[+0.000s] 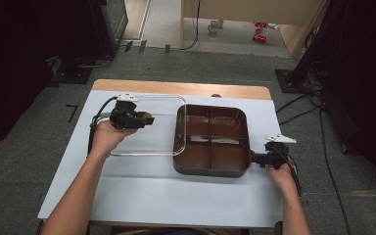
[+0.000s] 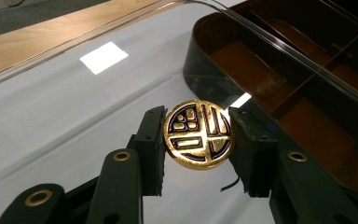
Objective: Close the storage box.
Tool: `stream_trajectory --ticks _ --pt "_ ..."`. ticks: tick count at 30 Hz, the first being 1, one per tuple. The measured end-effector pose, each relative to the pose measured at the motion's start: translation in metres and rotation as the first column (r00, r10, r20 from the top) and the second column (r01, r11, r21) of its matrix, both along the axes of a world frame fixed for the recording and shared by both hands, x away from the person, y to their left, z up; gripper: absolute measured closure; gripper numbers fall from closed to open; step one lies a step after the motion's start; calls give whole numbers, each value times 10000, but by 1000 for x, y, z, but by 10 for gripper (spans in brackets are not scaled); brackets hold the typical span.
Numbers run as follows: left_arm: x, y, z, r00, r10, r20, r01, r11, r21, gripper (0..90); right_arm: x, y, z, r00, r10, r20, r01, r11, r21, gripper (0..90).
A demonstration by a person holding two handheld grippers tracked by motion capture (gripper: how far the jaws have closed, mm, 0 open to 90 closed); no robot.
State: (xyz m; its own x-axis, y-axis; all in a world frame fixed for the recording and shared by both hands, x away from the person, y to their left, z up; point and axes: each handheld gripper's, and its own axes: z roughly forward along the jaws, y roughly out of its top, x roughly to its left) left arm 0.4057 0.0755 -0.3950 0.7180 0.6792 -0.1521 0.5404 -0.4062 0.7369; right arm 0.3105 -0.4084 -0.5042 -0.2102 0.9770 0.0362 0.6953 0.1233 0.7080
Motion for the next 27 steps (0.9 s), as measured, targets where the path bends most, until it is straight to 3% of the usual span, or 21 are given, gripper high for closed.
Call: stream_trajectory --ticks 8,16,27 --pt "-3 -27 -1 9995 -290 139 285 9989 376 592 0 0 0 10000 -3 -2 3 10000 5 44" --pt "-6 -49 -3 9980 -634 -56 635 9973 373 592 0 0 0 10000 -2 -6 2 10000 3 44" --pt "-7 -64 -5 9969 -762 -175 765 9968 217 592 0 0 0 10000 9 1 -9 10000 -5 44"
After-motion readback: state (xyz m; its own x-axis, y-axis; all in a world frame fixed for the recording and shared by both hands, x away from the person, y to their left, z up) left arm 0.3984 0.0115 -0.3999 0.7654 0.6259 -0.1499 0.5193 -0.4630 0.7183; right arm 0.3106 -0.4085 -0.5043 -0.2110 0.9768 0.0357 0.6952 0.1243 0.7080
